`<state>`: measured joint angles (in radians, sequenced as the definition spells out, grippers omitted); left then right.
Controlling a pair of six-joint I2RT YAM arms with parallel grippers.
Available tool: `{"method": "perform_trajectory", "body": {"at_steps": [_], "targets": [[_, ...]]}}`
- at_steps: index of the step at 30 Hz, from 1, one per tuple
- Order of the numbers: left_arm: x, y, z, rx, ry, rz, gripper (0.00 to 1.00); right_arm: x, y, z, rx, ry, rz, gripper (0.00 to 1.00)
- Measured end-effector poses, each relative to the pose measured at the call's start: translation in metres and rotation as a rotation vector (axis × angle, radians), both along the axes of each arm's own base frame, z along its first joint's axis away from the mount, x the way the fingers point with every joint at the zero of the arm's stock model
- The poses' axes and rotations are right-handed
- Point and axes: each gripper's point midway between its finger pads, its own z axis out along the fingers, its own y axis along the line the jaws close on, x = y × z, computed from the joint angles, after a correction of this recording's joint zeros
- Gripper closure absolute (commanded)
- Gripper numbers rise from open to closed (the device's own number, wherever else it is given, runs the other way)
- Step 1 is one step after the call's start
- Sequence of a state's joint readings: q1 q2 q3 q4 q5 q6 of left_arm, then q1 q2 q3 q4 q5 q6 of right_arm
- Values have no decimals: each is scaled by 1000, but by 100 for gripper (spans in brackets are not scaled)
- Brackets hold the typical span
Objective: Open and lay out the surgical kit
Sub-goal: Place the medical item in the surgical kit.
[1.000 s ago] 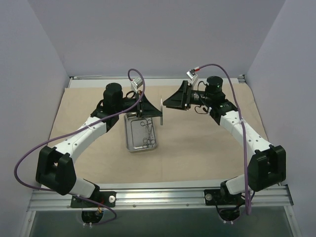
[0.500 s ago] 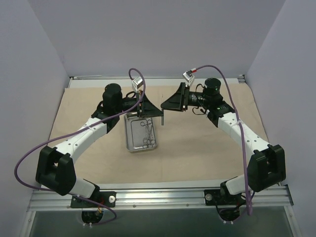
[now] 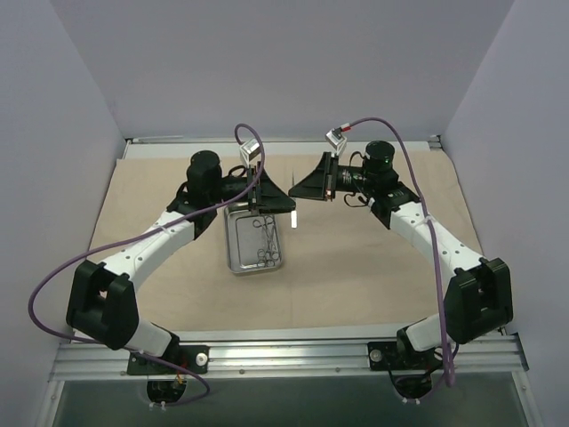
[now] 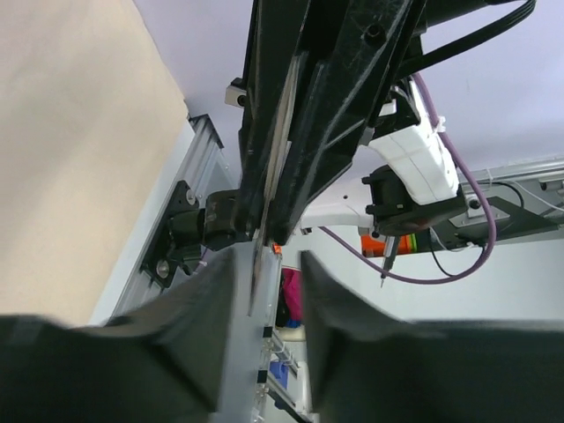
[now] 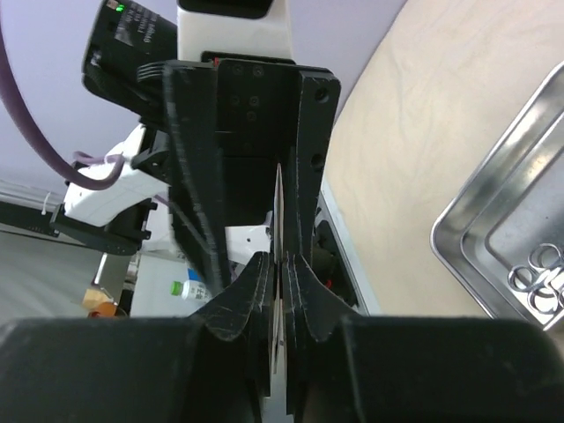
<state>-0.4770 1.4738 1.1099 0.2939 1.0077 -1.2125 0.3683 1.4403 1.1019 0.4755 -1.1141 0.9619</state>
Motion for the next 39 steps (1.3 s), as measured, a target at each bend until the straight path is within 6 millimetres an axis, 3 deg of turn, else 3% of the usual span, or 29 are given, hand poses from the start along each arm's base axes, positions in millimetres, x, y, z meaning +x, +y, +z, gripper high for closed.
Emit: {"method": "perform_trajectory", "body": {"at_steps": [2,5,10,13,16,21,24,27,33,39], "targets": [[2,2,-4,14,3,8,43,4,0,-8,-31,3,-8,100],[13,12,-18,69,7,55,40,23,-1,-28,-157,13,-58,100],[42,49,-46,267,-15,197,40,79,-24,-72,-491,1,-249,100],[52,70,-54,406,-87,260,40,109,-59,-111,-749,20,-384,100],[51,87,-67,535,-147,278,41,132,-109,-158,-1022,84,-488,100],[42,117,-105,713,-181,274,41,141,-192,-219,-1394,181,-569,100],[34,135,-129,758,-148,270,41,143,-231,-231,-1523,199,-591,100],[29,149,-145,781,-114,277,41,152,-258,-229,-1593,194,-622,100],[34,160,-147,781,-130,283,41,174,-297,-240,-1691,205,-665,100],[40,166,-155,783,-109,279,41,170,-326,-261,-1807,249,-647,100]]}}
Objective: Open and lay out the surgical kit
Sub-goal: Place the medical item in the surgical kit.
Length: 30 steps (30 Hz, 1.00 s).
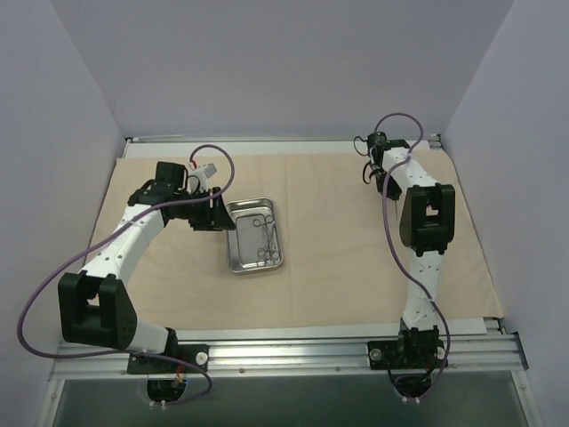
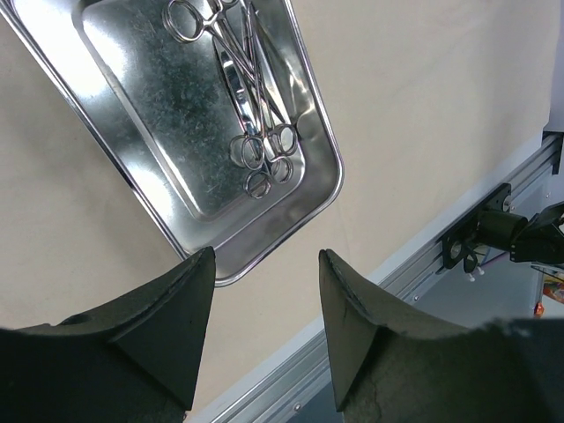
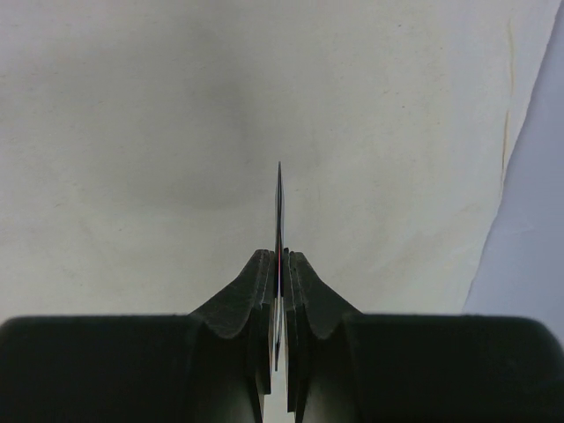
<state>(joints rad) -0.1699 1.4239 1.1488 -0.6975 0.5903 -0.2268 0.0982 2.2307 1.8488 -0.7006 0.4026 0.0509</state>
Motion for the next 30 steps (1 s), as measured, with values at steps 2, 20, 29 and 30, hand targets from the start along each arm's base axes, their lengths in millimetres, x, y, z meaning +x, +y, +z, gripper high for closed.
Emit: {"method": "perform_trajectory", "body": {"at_steps": [2,20,29,30], "targets": [[1,0,-4,2,11,-1,41,-1,-10,-1,-26,8,-14,100],[21,-2,-16,-33,68,9,42,32,-47,-4,-139,-42,-83,100],[20,-7,-15,-70,61,11,41,55,-27,-3,-200,-64,85,100],[18,-7,-16,-71,63,12,40,53,-27,-6,-217,-44,111,100]]}}
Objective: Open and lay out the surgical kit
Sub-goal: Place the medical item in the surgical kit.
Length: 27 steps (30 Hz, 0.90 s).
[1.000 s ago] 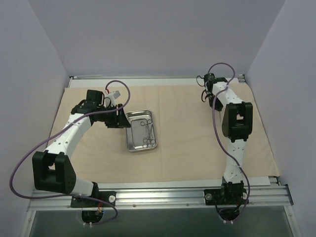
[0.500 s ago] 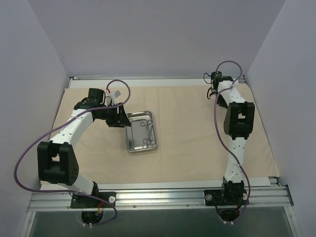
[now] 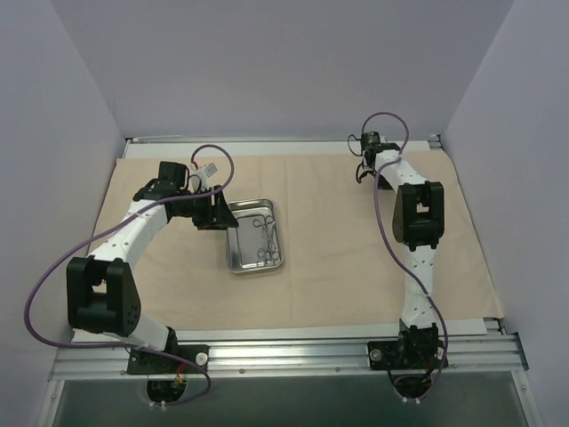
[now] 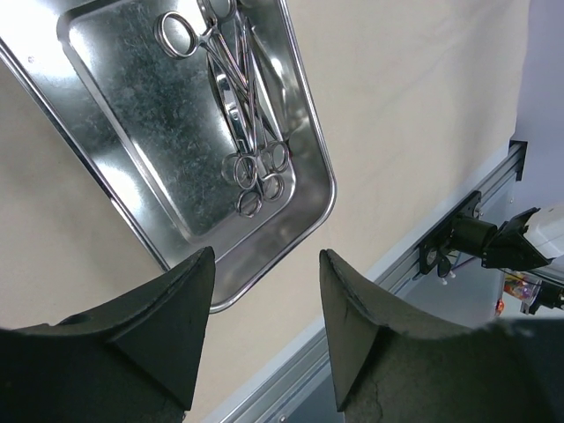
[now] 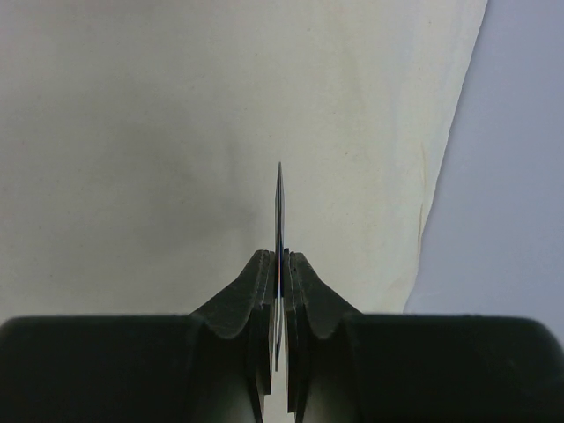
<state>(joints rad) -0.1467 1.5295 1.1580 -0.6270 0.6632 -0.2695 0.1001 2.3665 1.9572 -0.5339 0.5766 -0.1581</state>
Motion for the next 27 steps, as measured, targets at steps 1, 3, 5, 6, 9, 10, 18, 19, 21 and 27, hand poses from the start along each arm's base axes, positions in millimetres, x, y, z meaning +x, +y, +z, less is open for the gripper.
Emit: {"method": "perform_trajectory", "body": {"at_steps": [1,3,5,6,9,10,18,19,21,27], "targets": [[-2,0,0,-2,-1,3,40,-4,0,-3,-21,27,22,100],[-5,0,0,-6,-6,8,39,-11,2,-9,-65,87,73,100],[-9,0,2,-15,-17,11,39,-16,1,-14,-106,148,130,100],[-11,0,4,-22,-23,13,39,-17,0,-14,-131,173,168,100],[-15,-1,7,-36,-26,15,41,-12,-1,-9,-187,219,258,100],[-15,-2,7,-40,-25,16,41,-7,-1,-5,-202,220,280,100],[-27,2,-4,-30,11,38,42,34,-4,34,-253,141,373,100],[-28,2,-4,-32,16,45,42,41,-5,40,-250,116,376,100],[-29,3,-4,-36,23,57,42,50,-10,50,-242,78,375,100],[-28,3,-4,-35,29,71,42,51,-45,46,-205,70,347,100]]}}
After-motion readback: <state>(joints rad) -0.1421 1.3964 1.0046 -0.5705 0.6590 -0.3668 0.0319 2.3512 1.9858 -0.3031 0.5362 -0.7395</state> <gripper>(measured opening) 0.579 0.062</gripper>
